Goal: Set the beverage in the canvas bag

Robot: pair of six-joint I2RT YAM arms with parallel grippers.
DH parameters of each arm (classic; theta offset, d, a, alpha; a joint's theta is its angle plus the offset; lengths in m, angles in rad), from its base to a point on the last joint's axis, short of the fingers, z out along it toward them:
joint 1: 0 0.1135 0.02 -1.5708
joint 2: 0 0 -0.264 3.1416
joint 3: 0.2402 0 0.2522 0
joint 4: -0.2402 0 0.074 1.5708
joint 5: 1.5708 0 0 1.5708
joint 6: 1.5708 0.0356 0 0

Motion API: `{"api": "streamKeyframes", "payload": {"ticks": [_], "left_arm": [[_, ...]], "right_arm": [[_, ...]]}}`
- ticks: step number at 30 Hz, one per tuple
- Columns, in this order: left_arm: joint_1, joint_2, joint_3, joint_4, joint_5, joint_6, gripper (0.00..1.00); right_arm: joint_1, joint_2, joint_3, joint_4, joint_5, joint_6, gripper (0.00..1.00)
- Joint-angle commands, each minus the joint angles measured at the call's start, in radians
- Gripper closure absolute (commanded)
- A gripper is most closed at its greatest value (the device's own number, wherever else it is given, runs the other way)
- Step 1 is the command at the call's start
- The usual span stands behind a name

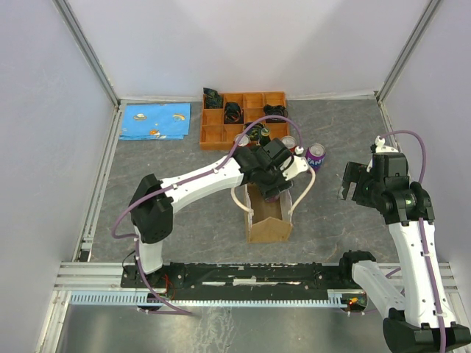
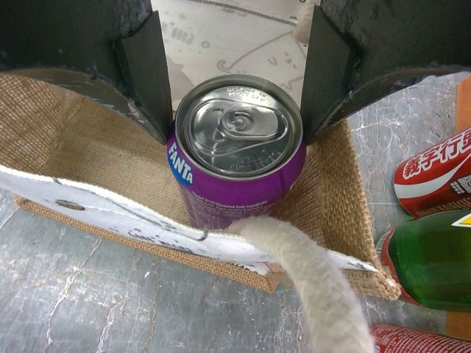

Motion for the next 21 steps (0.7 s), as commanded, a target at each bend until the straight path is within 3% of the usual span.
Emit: {"api": "streamKeyframes", "payload": {"ticks": [1, 16, 18, 21], "left_arm": [[0.002, -0.006, 0.030, 0.107, -0.028, -0.039, 0.97], [0.003, 0.008, 0.003, 0.152, -0.026, -0.089, 0.97], [0.002, 0.012, 0.005, 0.153, -0.020, -0.092, 0.86], [0.003, 0.012, 0.005, 0.152, -0.016, -0.094, 0.51]], "right_arm": [[-0.004, -0.006, 0.038, 0.003, 0.017, 0.006, 0.02], [-0.004, -0.025, 0.023, -0.001, 0.021, 0.015, 0.02], [-0.005, -0.027, 0.022, -0.002, 0.023, 0.016, 0.01], [-0.004, -0.028, 0.022, -0.003, 0.023, 0.017, 0.02]]}}
